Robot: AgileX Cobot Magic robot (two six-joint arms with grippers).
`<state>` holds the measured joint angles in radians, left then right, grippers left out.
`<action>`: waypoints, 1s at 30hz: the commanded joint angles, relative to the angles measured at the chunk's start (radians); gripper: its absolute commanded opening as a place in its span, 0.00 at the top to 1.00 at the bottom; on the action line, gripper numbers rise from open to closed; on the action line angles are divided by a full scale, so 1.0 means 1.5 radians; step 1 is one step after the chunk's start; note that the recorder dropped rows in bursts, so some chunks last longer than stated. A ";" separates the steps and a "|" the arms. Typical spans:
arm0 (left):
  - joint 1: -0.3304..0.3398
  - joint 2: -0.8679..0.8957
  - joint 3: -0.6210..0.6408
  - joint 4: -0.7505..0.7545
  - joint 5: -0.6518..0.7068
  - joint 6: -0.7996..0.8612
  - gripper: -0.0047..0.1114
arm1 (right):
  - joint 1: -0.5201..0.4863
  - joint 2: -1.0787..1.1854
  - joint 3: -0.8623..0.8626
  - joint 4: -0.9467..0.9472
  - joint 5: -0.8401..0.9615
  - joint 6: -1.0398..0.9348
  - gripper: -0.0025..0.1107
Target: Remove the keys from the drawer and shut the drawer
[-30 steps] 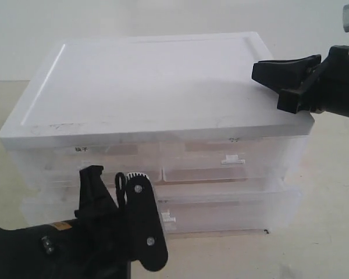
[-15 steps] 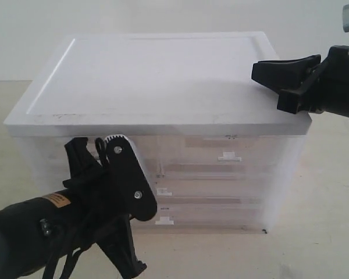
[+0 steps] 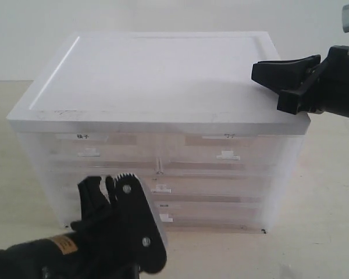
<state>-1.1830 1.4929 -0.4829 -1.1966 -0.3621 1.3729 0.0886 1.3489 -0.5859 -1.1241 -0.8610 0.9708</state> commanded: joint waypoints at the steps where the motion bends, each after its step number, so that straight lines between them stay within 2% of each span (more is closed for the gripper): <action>1: -0.025 -0.003 -0.004 -0.007 0.190 -0.008 0.92 | 0.002 0.010 0.010 -0.040 0.049 -0.003 0.98; 4: -0.024 0.000 -0.012 -0.012 0.273 -0.011 0.92 | 0.002 0.010 0.010 -0.037 0.048 -0.003 0.98; 11: -0.024 0.060 -0.012 -0.012 0.280 -0.023 0.92 | 0.002 0.010 0.010 -0.039 0.048 -0.003 0.98; 20: -0.024 0.141 -0.054 -0.012 0.254 -0.037 0.92 | 0.002 0.010 0.010 -0.038 0.048 -0.003 0.98; 24: -0.022 0.174 -0.080 -0.012 0.204 -0.037 0.92 | 0.002 0.010 0.010 -0.038 0.048 -0.003 0.98; 27: -0.005 0.193 -0.086 -0.012 0.184 -0.037 0.92 | 0.002 0.010 0.010 -0.038 0.048 -0.003 0.98; 30: 0.032 0.209 -0.086 -0.006 0.165 -0.037 0.92 | 0.002 0.010 0.010 -0.038 0.048 -0.003 0.98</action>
<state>-1.1777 1.7791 -0.6124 -1.2041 -0.0810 1.3280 0.0886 1.3489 -0.5859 -1.1241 -0.8570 0.9708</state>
